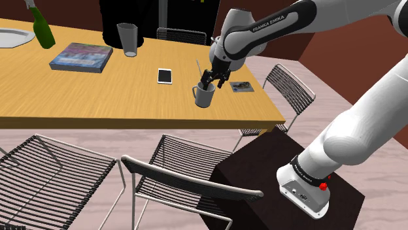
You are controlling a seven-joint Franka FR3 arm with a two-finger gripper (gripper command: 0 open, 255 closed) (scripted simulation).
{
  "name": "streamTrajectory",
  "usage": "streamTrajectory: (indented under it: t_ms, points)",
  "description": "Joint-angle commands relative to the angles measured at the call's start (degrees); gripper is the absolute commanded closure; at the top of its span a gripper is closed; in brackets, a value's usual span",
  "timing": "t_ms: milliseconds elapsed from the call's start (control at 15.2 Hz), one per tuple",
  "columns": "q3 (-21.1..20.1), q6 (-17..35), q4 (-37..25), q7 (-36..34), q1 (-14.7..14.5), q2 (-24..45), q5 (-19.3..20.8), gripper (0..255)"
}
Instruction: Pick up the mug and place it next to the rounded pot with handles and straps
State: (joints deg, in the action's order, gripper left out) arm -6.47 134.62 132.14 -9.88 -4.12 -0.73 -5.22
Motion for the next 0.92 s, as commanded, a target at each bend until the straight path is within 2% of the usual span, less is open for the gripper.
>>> streamTrajectory:
  t_ms: [0,66,660,858]
  points:
    - [0.0,0.0,0.0,0.0,0.0,0.0,0.0,0]
    - [0.0,0.0,0.0,0.0,0.0,0.0,0.0,255]
    - [0.0,0.0,0.0,0.0,0.0,0.0,0.0,255]
    - [0.0,-2.3,-1.0,-0.1,0.0,-1.4,0.0,255]
